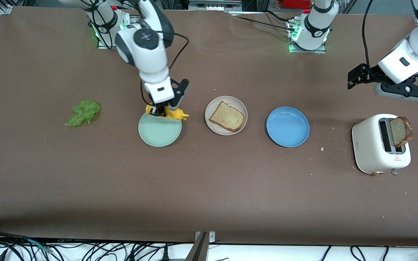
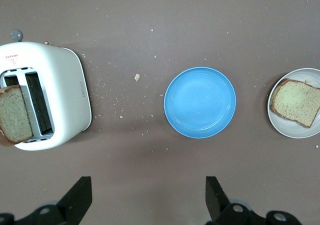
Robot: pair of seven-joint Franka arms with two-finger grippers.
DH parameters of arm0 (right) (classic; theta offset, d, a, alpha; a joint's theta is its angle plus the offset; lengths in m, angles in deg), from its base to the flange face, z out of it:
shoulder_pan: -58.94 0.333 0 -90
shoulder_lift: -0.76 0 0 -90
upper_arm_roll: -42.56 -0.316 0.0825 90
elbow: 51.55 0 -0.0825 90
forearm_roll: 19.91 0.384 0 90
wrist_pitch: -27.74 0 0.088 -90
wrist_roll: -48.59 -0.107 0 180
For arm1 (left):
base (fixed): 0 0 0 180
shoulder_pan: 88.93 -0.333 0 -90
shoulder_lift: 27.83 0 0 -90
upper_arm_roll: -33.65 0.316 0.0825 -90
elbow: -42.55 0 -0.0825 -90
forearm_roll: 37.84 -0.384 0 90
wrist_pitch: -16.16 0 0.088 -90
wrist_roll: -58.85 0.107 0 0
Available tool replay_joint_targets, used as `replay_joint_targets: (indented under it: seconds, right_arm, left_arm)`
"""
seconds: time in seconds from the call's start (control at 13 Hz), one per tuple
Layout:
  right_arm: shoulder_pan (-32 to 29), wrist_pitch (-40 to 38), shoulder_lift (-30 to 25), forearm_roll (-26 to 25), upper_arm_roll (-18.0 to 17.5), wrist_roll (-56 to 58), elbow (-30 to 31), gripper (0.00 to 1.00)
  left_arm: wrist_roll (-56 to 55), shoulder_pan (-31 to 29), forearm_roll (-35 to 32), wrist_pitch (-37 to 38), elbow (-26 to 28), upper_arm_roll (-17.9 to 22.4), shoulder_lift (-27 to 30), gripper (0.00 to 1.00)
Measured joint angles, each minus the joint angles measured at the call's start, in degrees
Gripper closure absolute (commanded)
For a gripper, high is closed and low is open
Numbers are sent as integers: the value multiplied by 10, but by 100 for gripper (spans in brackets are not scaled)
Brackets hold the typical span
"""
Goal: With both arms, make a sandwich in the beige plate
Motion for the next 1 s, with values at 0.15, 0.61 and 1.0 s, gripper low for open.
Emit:
replay_joint_targets:
  seconds: [0.15,0.61,1.0]
  right_arm:
    - [34,-50,22,-72,0,-84,-23,100]
    - [149,-301,158,-153,-1,-224,-206,100]
    - [175,-313,224,-201,0,-281,-222,100]
  left_arm:
    - [0,0,0,0,0,0,0,0]
    - [0,0,0,0,-1,0,-1,0]
    - [0,0,0,0,-1,0,-1,0]
